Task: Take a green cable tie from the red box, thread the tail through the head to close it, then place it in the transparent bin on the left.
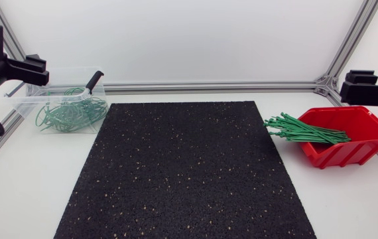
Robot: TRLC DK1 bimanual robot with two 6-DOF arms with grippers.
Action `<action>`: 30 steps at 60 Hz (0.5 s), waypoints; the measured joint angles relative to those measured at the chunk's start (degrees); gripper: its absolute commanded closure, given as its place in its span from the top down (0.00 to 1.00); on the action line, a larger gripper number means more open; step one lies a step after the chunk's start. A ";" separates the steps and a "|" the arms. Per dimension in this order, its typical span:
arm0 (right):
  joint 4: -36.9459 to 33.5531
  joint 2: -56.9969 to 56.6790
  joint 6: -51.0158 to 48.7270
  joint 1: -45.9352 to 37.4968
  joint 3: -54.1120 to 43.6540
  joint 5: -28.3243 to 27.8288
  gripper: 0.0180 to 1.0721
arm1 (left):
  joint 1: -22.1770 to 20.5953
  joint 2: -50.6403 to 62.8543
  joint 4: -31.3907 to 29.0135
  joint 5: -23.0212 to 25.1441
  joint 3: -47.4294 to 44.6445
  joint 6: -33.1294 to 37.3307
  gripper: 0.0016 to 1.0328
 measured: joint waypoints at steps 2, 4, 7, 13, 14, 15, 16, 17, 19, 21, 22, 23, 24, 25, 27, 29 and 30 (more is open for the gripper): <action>0.00 -0.92 -0.26 -0.46 -0.83 -0.50 0.95 | -0.17 -1.09 0.28 0.04 -1.25 0.00 0.96; 0.09 -1.95 -0.50 -0.81 -1.64 -0.85 0.95 | -0.39 -2.21 0.68 0.02 -2.51 -0.02 0.96; 0.87 -3.65 -1.11 -1.09 -3.02 -1.05 0.95 | -0.44 -4.13 2.03 0.02 -4.63 -0.02 0.96; 2.62 -7.54 -2.08 -1.16 -6.29 -1.40 0.95 | -0.55 -10.16 8.02 -0.46 -10.64 -1.66 0.96; 2.73 -8.04 -2.19 -1.16 -6.67 -1.42 0.95 | -0.55 -11.28 8.66 -0.55 -11.54 -2.03 0.96; 2.80 -8.59 -2.27 -1.16 -7.10 -1.42 0.95 | -0.61 -12.50 9.27 -0.66 -12.52 -2.40 0.96; 2.82 -9.09 -2.38 -1.16 -7.52 -1.44 0.95 | -0.70 -13.79 9.51 -0.68 -13.40 -2.69 0.96; 2.82 -9.49 -2.40 -1.16 -7.82 -1.44 0.95 | -0.77 -14.67 9.73 -0.81 -13.97 -2.99 0.96; 2.80 -10.38 -2.62 -1.16 -8.48 -1.46 0.95 | -0.87 -16.55 10.12 -0.85 -15.17 -3.61 0.96; 2.78 -11.32 -2.80 -1.16 -9.03 -1.46 0.95 | -1.14 -18.23 10.27 -0.85 -16.24 -4.13 0.95; 2.82 -11.76 -2.80 -1.16 -9.29 -1.46 0.95 | -1.22 -18.93 10.29 -0.85 -16.70 -4.37 0.95; 2.80 -12.37 -2.80 -1.16 -9.62 -1.46 0.95 | -1.31 -19.69 10.29 -0.85 -17.29 -4.74 0.95; 2.82 -12.92 -2.86 -1.16 -9.88 -1.46 0.95 | -1.42 -20.31 10.32 -0.87 -17.77 -5.03 0.95; 2.82 -13.59 -3.04 -1.16 -10.27 -1.46 0.95 | -1.53 -21.00 10.34 -0.85 -18.40 -5.25 0.95; 2.86 -14.73 -3.26 -1.16 -10.88 -1.46 0.95 | -1.62 -22.10 10.45 -0.85 -19.45 -5.44 0.95; 2.91 -16.02 -3.52 -1.16 -11.63 -1.46 0.95 | -1.62 -23.04 10.49 -0.85 -20.61 -5.86 0.95; 2.91 -16.61 -3.69 -1.16 -11.93 -1.44 0.95 | -1.62 -23.41 10.49 -0.85 -21.09 -6.23 0.95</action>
